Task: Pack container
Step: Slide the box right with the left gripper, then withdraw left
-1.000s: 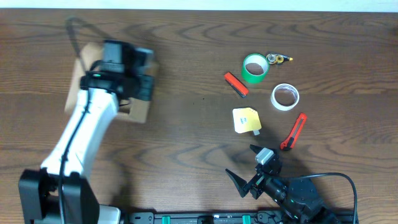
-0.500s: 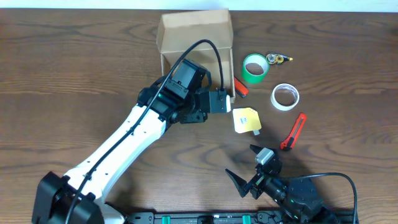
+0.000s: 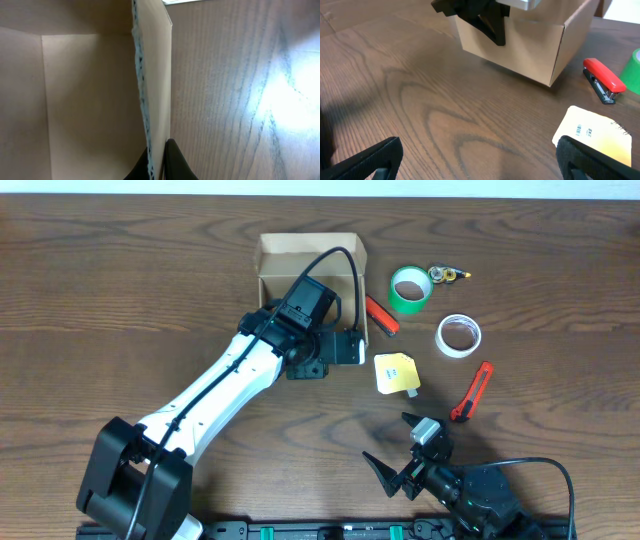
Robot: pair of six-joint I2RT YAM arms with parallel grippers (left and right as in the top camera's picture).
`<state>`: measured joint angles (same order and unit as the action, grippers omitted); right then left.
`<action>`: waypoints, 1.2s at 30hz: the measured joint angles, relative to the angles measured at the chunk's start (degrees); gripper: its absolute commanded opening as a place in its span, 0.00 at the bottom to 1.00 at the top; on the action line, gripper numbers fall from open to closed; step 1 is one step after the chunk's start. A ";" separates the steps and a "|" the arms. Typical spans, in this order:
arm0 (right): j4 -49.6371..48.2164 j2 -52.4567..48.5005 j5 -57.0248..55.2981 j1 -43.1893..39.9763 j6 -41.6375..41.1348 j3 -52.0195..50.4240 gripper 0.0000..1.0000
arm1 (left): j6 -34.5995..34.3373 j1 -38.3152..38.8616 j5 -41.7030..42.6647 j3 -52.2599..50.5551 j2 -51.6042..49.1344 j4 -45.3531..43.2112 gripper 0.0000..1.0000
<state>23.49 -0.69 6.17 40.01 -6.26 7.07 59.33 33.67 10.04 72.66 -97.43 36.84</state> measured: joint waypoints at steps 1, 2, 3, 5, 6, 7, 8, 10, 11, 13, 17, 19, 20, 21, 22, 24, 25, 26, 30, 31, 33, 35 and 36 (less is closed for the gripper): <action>0.00 0.00 0.00 0.00 0.00 0.00 0.99 | -0.90 -0.28 -0.04 0.00 0.00 -0.13 0.05; 0.00 0.00 0.00 0.00 0.00 0.00 0.99 | -1.49 -0.55 -0.09 0.00 -0.04 -0.20 0.06; 0.00 0.00 0.00 0.00 0.00 0.00 0.99 | -2.23 -0.83 -0.17 0.00 -0.20 -0.22 0.06; 0.00 0.00 0.00 0.00 0.00 0.00 0.99 | -3.13 -1.31 -0.20 0.00 -0.72 -0.22 0.06; -0.02 0.00 0.00 0.00 0.00 0.00 0.99 | -3.54 -1.42 -0.24 0.00 -0.98 -0.20 0.06; 0.00 0.00 0.00 0.00 0.00 0.00 0.99 | -3.80 -1.51 -0.24 0.00 -1.25 -0.22 0.06; -0.02 0.00 0.00 0.00 0.00 0.00 0.99 | -4.07 -1.53 -0.26 0.00 -1.53 -0.20 0.06; 0.00 0.00 0.02 0.00 0.00 0.00 0.99 | -4.24 -1.53 -0.37 0.00 -1.79 -0.22 0.06; 0.00 0.00 0.02 0.00 0.00 0.00 0.99 | -4.26 -1.53 -0.37 0.00 -1.79 -0.22 0.06; -0.02 0.00 0.00 0.00 0.00 0.00 0.99 | -4.24 -1.53 -0.31 0.00 -1.79 -0.26 0.06; 0.00 0.00 0.00 0.00 0.00 0.00 0.99 | -3.74 -1.53 0.57 0.00 -1.79 -0.17 0.12; 0.00 0.00 0.00 0.00 0.00 0.00 0.99 | -3.32 -1.53 0.76 0.00 -1.79 -0.22 0.18; 0.00 0.00 0.00 0.00 0.00 0.00 0.99 | -3.15 -1.53 0.83 0.00 -1.79 -0.24 0.23; 0.00 0.00 0.00 0.00 0.00 0.00 0.99 | -2.97 -1.53 0.96 0.00 -1.79 -0.22 0.31; 0.00 0.00 0.00 0.00 0.00 0.00 0.99 | -2.71 -1.53 1.03 0.00 -1.79 -0.26 0.48; 0.00 0.00 0.02 0.00 0.00 -0.02 0.99 | -2.64 -1.53 1.22 0.00 -1.79 -0.28 0.97; 0.00 0.00 0.00 0.00 0.00 -0.02 0.99 | -2.71 -1.53 1.22 0.00 -1.79 -0.26 0.95; 0.00 0.00 0.00 0.00 0.00 -0.02 0.99 | -2.75 -1.53 1.31 0.00 -1.79 -0.26 0.95; -0.02 0.00 0.00 0.00 0.00 -0.02 0.99 | -4.61 -1.53 1.38 0.00 -1.79 -0.26 0.95; 0.00 0.00 0.00 0.00 0.00 -0.02 0.99 | -5.01 -1.53 1.38 0.00 -1.79 -0.26 0.95; 0.00 0.00 0.00 0.00 0.00 -0.02 0.99 | -6.84 -1.53 1.38 0.00 -1.79 -0.24 0.95; 0.00 0.00 0.00 0.00 0.00 -0.02 0.99 | -9.20 -1.53 1.40 0.00 -1.44 -0.04 0.95; 0.00 0.00 0.00 0.00 0.00 -0.02 0.99 | -10.62 -1.53 1.40 0.00 -0.98 0.26 0.95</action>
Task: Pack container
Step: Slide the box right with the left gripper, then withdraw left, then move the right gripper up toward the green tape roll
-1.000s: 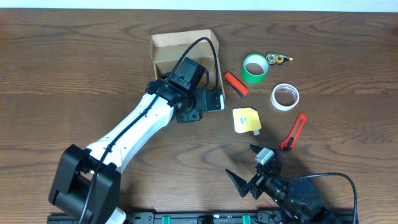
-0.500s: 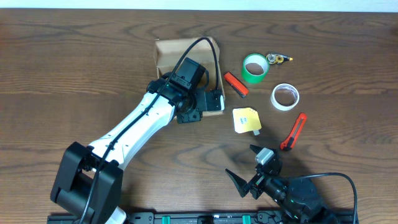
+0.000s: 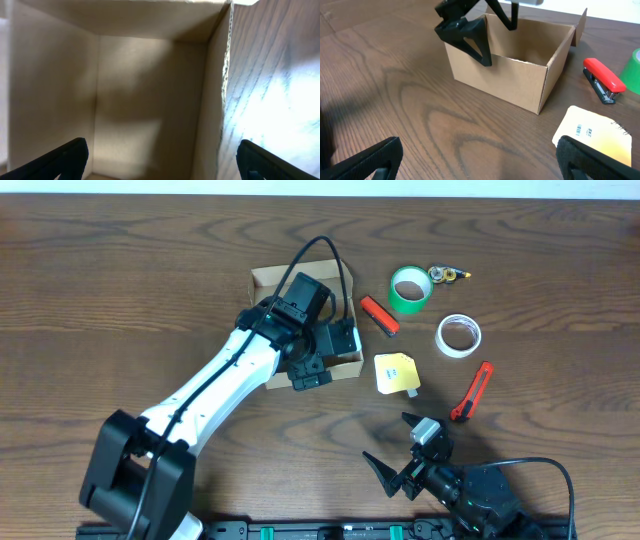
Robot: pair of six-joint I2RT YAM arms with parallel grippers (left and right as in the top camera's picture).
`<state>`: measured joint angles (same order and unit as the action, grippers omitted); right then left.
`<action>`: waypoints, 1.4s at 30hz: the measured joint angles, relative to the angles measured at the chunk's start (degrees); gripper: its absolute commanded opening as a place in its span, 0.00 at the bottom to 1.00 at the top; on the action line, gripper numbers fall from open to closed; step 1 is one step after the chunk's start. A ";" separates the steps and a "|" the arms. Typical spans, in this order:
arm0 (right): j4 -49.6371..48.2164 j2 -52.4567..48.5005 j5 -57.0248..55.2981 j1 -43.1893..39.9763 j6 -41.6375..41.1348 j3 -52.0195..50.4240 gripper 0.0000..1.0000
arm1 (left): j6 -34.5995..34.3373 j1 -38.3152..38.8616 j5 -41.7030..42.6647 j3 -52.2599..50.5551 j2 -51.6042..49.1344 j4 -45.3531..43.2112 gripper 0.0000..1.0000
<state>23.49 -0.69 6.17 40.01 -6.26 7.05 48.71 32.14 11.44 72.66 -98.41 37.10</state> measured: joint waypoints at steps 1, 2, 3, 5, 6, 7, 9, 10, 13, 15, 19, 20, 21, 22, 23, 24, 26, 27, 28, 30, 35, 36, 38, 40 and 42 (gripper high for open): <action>0.00 0.00 0.02 0.00 0.00 0.00 0.99 | -1.77 0.00 0.00 0.02 0.79 0.28 0.95; 0.00 0.00 0.00 0.00 0.00 0.00 0.99 | -3.43 0.00 0.00 0.02 1.73 0.66 0.95; 0.00 0.00 0.00 0.00 0.00 0.00 0.99 | -5.57 0.00 -0.02 0.13 3.08 1.38 0.95; 0.00 0.00 0.02 0.00 0.00 0.00 0.99 | -10.14 0.00 -0.04 1.01 6.73 3.56 0.95; 0.00 0.00 0.00 0.00 0.00 0.00 0.99 | -11.63 -0.02 -0.04 1.51 8.22 4.35 0.95; -0.02 0.02 0.00 0.00 0.00 0.00 0.99 | -13.57 -0.11 -0.04 2.36 10.58 5.66 0.95; 0.00 0.00 0.00 0.00 0.00 0.00 0.99 | -16.37 -0.59 0.02 3.48 14.67 7.65 0.95; -0.02 0.02 0.00 0.00 0.00 0.00 0.99 | -17.62 -1.14 0.15 3.85 16.52 8.57 0.95; 0.00 0.02 0.00 0.00 0.00 0.00 0.99 | -22.10 -5.29 0.61 4.35 21.20 10.34 0.95; -0.02 0.00 0.00 0.00 0.00 0.00 0.99 | -24.17 -10.10 2.16 4.42 22.43 11.04 0.95; -0.02 0.00 0.00 0.00 0.00 0.00 0.99 | -26.38 -19.08 7.82 4.42 22.36 14.16 0.96; -0.02 0.00 0.00 0.00 0.00 0.00 0.99 | -26.71 -20.74 9.40 4.42 22.36 15.28 0.95; -0.02 0.00 0.00 0.00 0.00 0.00 0.99 | -26.93 -21.77 10.43 4.42 22.36 16.11 0.95; 0.00 0.00 0.00 0.00 0.00 0.00 0.99 | -27.17 -22.53 11.41 4.42 22.36 16.72 0.95; 0.00 0.00 0.00 0.00 0.00 0.00 0.99 | -27.45 -22.95 12.33 4.42 22.34 17.03 0.95; -0.02 0.00 0.00 0.00 0.00 0.00 0.99 | -27.56 -23.04 12.85 4.42 22.34 17.09 0.95; -0.02 0.02 0.00 0.00 0.00 0.00 0.99 | -27.76 -23.04 13.94 4.42 22.34 17.09 0.95; -0.02 0.02 0.00 0.00 0.00 0.00 0.99 | -27.78 -23.04 14.36 4.42 22.34 17.03 0.96; 0.00 0.00 0.00 0.00 0.00 0.00 0.99 | -27.80 -23.04 14.69 4.42 22.34 17.00 0.95; -0.02 0.00 0.00 0.00 0.00 0.00 0.99 | -27.91 -23.04 15.19 4.42 22.34 16.87 0.95; 0.00 0.00 0.00 0.00 0.00 0.00 0.99 | -27.93 -23.04 15.21 4.42 22.34 16.90 0.95; 0.00 0.00 0.00 0.00 0.00 0.00 0.99 | -27.93 -23.04 15.21 4.42 22.34 16.90 0.95; -0.02 0.00 0.00 0.00 0.00 0.00 0.99 | -27.93 -23.04 15.21 4.42 22.34 16.90 0.95; -0.02 0.00 0.00 0.00 0.00 0.00 0.99 | -27.93 -23.04 15.21 4.42 22.34 16.90 0.95; -0.04 0.00 0.00 0.00 0.00 0.00 0.99 | -27.93 -23.04 15.21 4.42 22.34 17.42 0.95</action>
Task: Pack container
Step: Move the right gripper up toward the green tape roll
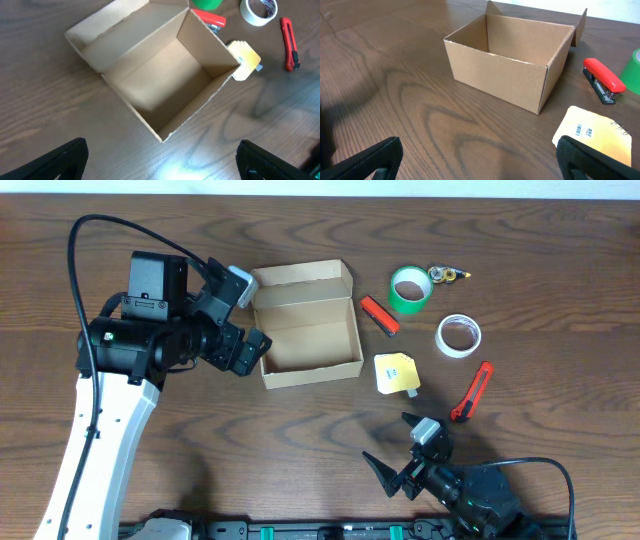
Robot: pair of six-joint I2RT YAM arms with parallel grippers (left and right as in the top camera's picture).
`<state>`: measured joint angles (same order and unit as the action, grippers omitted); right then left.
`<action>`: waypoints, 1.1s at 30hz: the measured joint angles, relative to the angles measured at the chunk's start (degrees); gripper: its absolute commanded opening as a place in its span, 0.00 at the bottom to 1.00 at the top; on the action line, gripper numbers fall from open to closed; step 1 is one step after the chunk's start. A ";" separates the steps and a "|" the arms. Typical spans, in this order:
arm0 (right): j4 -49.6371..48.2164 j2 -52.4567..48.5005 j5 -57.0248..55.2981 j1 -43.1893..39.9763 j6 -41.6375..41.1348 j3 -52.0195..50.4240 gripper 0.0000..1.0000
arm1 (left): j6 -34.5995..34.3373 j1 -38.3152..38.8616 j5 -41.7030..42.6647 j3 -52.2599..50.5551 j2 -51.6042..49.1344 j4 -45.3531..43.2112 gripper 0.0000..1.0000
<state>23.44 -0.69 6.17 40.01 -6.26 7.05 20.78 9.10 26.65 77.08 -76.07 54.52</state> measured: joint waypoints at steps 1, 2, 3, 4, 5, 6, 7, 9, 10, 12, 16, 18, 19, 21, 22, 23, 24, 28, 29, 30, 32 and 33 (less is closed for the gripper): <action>-0.11 0.02 0.02 0.00 0.00 0.00 0.99 | 0.00 0.00 0.00 0.00 0.00 0.76 0.96; -0.31 0.00 0.04 0.00 -0.02 0.00 0.99 | 0.00 0.00 -0.04 0.00 0.00 1.31 0.95; -0.79 0.00 0.22 0.00 -0.15 0.00 0.99 | 0.00 0.00 -0.09 0.00 0.00 1.84 0.95; -1.49 0.00 0.44 0.00 -0.74 0.00 0.99 | 0.00 0.00 -0.26 0.00 0.00 2.43 0.95; -2.32 0.00 0.70 0.00 -1.97 0.00 0.99 | 0.00 0.00 -0.39 0.00 0.00 2.97 0.95; -3.23 0.00 0.87 0.00 -3.52 -0.02 0.99 | -0.02 0.00 -0.52 0.00 0.00 3.50 0.95; -4.09 0.02 0.94 0.00 -5.66 -0.02 0.99 | 0.00 0.00 -0.61 0.00 0.00 4.20 0.95; -5.05 0.02 1.11 0.00 -10.10 -0.02 0.99 | 0.00 0.00 -0.96 0.59 0.00 6.49 0.95; -5.46 0.02 1.18 0.00 -11.91 -0.02 0.99 | 0.04 0.00 -1.18 1.73 0.00 8.44 0.95; -7.19 0.02 1.33 0.00 -14.82 -0.04 0.99 | 0.24 0.00 -1.40 4.39 0.02 10.88 0.95; -9.66 0.02 1.38 0.00 -18.05 0.04 0.99 | 0.68 0.00 -1.40 10.19 0.52 15.08 0.95; -8.83 0.02 1.03 -0.02 -18.97 0.35 0.99 | 0.87 0.00 -1.38 11.56 1.29 16.92 0.95; -7.72 0.00 0.57 -0.13 -19.23 0.81 0.99 | 0.92 0.00 -1.40 11.80 1.66 17.51 0.95; -4.96 -0.26 -0.48 -0.68 -19.26 2.56 0.99 | 1.01 0.00 -1.40 11.89 2.27 18.14 0.95; -3.52 -0.72 -1.05 -1.27 -18.91 3.96 0.99 | 1.09 0.00 -1.51 11.89 2.38 18.36 0.95; -1.79 -1.25 -1.60 -1.86 -18.49 5.40 0.99 | 1.11 0.00 -1.60 11.91 2.43 18.56 0.95; 0.15 -1.99 -2.12 -2.67 -18.05 7.30 0.99 | 1.14 0.00 -1.84 11.89 2.40 18.58 0.95; 5.73 -7.10 -3.98 -6.58 -15.74 16.00 0.99 | 1.29 0.00 -2.43 11.89 2.36 18.60 0.95; 6.73 -8.59 -4.24 -7.56 -15.26 18.03 0.99 | 1.33 0.00 -2.54 11.91 2.36 18.60 0.95; 7.87 -10.75 -4.55 -8.85 -14.82 20.81 0.99 | 1.36 0.00 -2.67 11.91 2.36 18.60 0.95; 9.68 -14.49 -4.81 -10.91 -13.75 25.44 0.99 | 1.46 0.00 -2.84 11.89 2.36 18.60 0.95; 10.32 -16.44 -4.90 -11.89 -13.09 27.76 0.99 | 1.53 0.00 -2.89 11.89 2.36 18.62 0.95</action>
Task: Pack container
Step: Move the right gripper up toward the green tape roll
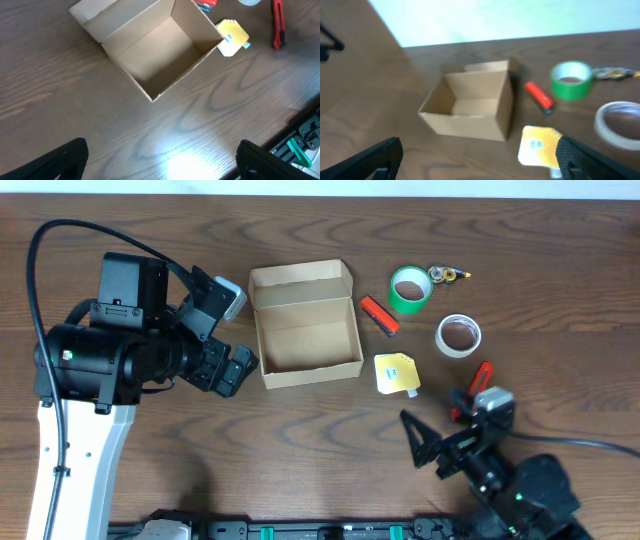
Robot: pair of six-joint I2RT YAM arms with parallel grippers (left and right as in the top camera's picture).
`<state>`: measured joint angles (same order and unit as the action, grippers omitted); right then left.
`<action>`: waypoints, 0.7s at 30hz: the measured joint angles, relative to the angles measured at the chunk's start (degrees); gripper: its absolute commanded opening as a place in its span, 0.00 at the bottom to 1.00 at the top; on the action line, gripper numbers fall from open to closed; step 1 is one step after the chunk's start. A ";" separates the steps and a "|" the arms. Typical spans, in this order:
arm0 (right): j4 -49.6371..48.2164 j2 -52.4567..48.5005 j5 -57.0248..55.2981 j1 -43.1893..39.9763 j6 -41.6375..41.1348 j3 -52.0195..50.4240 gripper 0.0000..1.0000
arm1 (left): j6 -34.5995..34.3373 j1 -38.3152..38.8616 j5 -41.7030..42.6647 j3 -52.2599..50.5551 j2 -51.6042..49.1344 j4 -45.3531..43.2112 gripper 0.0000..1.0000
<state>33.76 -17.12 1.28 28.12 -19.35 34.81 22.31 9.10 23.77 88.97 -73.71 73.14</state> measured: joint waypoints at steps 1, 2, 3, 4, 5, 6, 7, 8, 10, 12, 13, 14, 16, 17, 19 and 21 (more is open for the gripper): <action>1.42 -1.86 -0.07 -0.79 0.81 2.21 0.99 | 0.00 0.00 0.02 0.02 0.00 -0.02 0.95; 2.62 -4.09 -0.15 -1.64 1.88 4.59 0.99 | 0.02 0.00 -0.02 0.00 0.00 -0.02 0.95; 4.37 -6.80 -0.24 -2.58 3.19 7.32 0.99 | 0.02 0.00 -0.04 0.02 0.00 0.02 0.95; 5.46 -8.90 -0.26 -3.32 4.07 9.16 0.99 | 0.02 0.00 -0.09 0.02 0.00 0.00 0.95; 6.91 -11.47 -0.28 -4.15 5.01 11.23 0.99 | 0.02 0.00 -0.15 0.02 0.00 -0.02 0.95; 8.04 -13.94 -0.26 -5.01 5.70 13.03 0.99 | 0.02 0.00 -0.17 0.02 0.00 0.00 0.95; 8.79 -16.70 -0.26 -5.92 6.43 14.93 0.99 | 0.02 0.00 -0.15 0.02 0.00 0.02 0.95; 8.96 -19.47 -0.24 -6.78 7.13 16.68 0.99 | 0.02 0.00 -0.17 0.02 0.00 0.00 0.95; 9.03 -24.61 0.04 -8.33 8.92 19.98 0.99 | 0.02 0.00 -0.17 0.02 0.00 0.00 0.95; 9.07 -28.79 1.46 -9.40 11.10 22.45 0.99 | 0.02 0.00 -0.17 0.02 0.00 -0.02 0.95; 9.01 -30.95 2.51 -9.70 12.20 23.65 0.99 | 0.02 0.00 -0.17 0.02 0.00 -0.02 0.95; 8.85 -32.33 3.26 -9.86 12.94 24.30 0.99 | 0.02 0.00 -0.17 0.02 0.00 -0.02 0.95; 8.55 -34.56 4.44 -9.90 14.80 24.72 0.99 | 0.02 0.00 -0.17 0.02 0.00 -0.02 0.95; 8.48 -35.43 4.79 -9.90 15.85 24.72 0.99 | 0.02 0.00 -0.17 0.02 0.00 -0.02 0.95; 7.69 -37.48 5.16 -9.90 17.70 24.72 0.99 | 0.02 0.00 -0.17 0.02 0.00 -0.02 0.95; 6.86 -39.85 4.59 -9.94 18.36 24.74 0.99 | 0.02 0.00 -0.17 0.02 0.00 0.00 0.95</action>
<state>40.62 -56.97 5.87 18.17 -0.99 59.55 22.33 9.10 23.59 88.99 -73.71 73.14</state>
